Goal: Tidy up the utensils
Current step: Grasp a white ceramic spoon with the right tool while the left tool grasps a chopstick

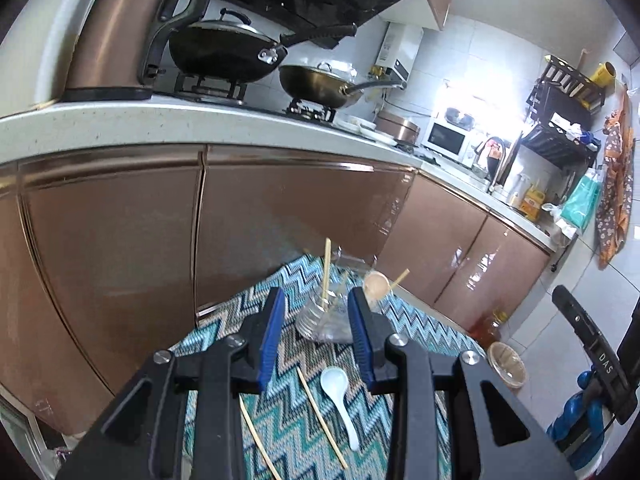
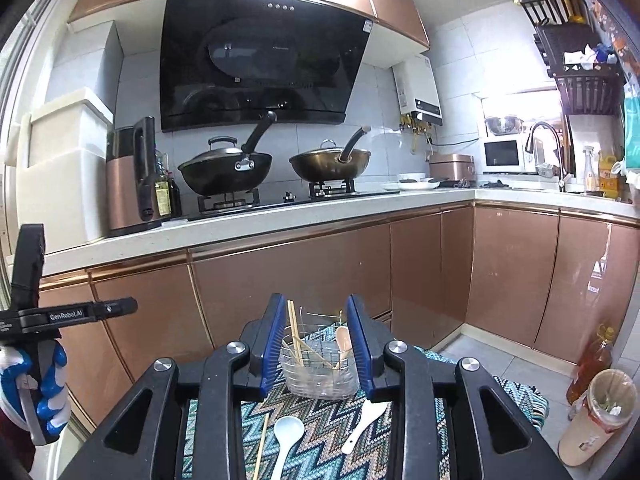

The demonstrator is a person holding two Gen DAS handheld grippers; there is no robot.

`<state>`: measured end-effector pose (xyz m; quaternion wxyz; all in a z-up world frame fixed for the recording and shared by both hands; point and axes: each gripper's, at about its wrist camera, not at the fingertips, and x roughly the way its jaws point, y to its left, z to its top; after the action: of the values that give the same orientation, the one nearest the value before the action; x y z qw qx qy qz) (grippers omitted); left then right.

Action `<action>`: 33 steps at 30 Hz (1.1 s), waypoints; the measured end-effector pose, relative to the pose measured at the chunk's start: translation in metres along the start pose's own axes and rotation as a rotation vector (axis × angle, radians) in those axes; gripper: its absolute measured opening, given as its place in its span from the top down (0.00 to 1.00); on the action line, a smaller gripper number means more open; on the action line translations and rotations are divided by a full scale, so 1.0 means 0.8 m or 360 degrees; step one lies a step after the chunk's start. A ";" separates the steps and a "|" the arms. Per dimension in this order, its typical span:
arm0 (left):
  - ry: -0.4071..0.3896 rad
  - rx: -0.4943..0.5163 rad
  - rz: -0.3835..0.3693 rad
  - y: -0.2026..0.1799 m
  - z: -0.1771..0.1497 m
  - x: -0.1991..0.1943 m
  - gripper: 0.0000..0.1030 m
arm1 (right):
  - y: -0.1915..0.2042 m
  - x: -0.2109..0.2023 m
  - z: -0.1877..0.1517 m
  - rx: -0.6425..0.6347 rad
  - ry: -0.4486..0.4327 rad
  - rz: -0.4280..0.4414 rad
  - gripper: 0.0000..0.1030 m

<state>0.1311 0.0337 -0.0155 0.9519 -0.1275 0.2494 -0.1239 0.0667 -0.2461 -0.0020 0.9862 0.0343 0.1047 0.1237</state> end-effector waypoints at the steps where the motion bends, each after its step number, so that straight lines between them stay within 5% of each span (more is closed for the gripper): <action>1: 0.0016 -0.0004 -0.0007 -0.001 -0.002 -0.001 0.70 | 0.001 -0.006 0.001 -0.0004 0.0000 0.0003 0.71; 12: 0.0352 -0.0118 -0.0091 0.004 -0.043 0.054 0.70 | -0.011 0.008 -0.032 0.0038 0.0181 0.0091 0.70; 21: 0.0820 -0.0226 -0.0083 0.021 -0.105 0.183 0.70 | -0.041 0.092 -0.099 0.0100 0.0507 0.0206 0.70; 33: 0.1206 -0.0327 -0.0014 0.034 -0.148 0.313 0.71 | -0.065 0.207 -0.175 0.0146 0.0890 0.0405 0.70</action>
<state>0.2874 -0.0370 -0.2343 0.7741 -0.1685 0.5938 -0.1407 0.2055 -0.2491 -0.1761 0.8931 0.0561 0.3724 0.2459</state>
